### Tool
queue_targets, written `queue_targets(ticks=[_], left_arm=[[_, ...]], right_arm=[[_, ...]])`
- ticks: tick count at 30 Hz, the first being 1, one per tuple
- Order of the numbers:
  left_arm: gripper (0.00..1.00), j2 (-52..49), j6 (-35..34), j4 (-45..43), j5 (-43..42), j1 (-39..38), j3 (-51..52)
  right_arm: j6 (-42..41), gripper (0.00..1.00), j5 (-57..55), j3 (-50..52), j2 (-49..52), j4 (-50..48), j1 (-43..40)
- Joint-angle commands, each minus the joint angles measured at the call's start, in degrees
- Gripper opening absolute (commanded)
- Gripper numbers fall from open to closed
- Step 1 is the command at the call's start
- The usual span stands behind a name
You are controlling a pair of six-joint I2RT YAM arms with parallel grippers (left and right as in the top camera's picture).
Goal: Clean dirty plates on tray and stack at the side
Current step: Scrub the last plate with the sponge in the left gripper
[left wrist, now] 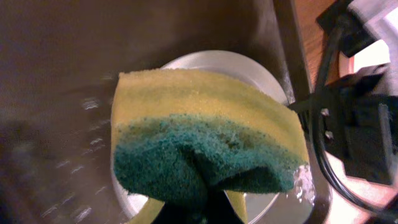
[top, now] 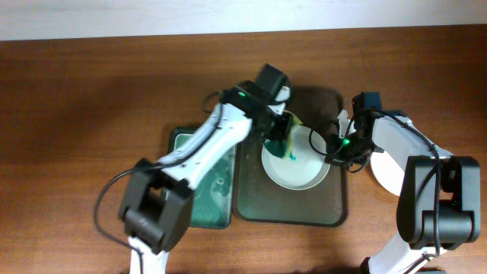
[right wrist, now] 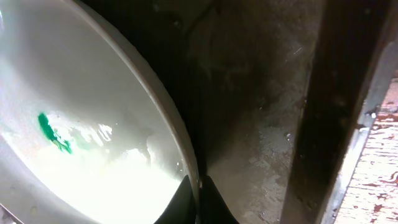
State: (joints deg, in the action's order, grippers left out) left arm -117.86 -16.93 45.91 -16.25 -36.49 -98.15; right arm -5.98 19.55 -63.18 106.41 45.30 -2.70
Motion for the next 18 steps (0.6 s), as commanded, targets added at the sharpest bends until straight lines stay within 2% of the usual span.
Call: queue_targets(ticks=[1, 3, 4, 5, 8, 11, 12, 15, 17, 18], left_arm=[[0.0, -10.91, -4.55, -7.52, -11.87, -2.23, -0.52], [0.0, -16.63, -4.92, -11.15, -19.17, -3.52, -0.52], [0.0, -17.97, -4.87, -10.64, -19.98, -3.76, -0.52], [0.0, -18.1, -4.94, -7.87, -14.25, -3.72, -0.52], [0.0, -18.08, -9.42, 5.86, 13.07, -2.43, -4.17], [0.0, -18.08, -9.38, 16.52, 29.92, -1.84, -10.21], [0.0, -18.08, -9.4, 16.79, 31.1, -1.86, -10.25], [0.0, -18.14, -10.03, 15.63, 29.88, -1.36, -10.21], [0.0, -18.23, -5.16, 9.11, 8.28, -1.75, -10.19], [0.0, -18.23, -3.15, 6.69, -6.19, -2.54, -10.16]], right_arm=[[-0.02, 0.04, 1.07, 0.39, 0.79, 0.09, 0.11], [-0.02, 0.04, 1.07, 0.39, 0.79, 0.11, 0.11], [-0.02, 0.04, 1.07, 0.39, 0.79, 0.13, 0.11], [-0.04, 0.04, 1.07, 0.39, 0.79, 0.13, 0.11], [-0.04, 0.04, 1.05, 0.39, 0.79, 0.17, 0.09], [-0.31, 0.04, 0.83, 0.39, 0.79, 0.31, 0.09], [-0.46, 0.04, 0.83, 0.39, 0.79, 0.31, 0.09], [-0.44, 0.04, 0.83, 0.39, 0.79, 0.31, 0.09], [-0.44, 0.04, 0.83, 0.39, 0.79, 0.28, 0.09], [-0.44, 0.04, 0.85, 0.39, 0.79, 0.31, 0.09]])
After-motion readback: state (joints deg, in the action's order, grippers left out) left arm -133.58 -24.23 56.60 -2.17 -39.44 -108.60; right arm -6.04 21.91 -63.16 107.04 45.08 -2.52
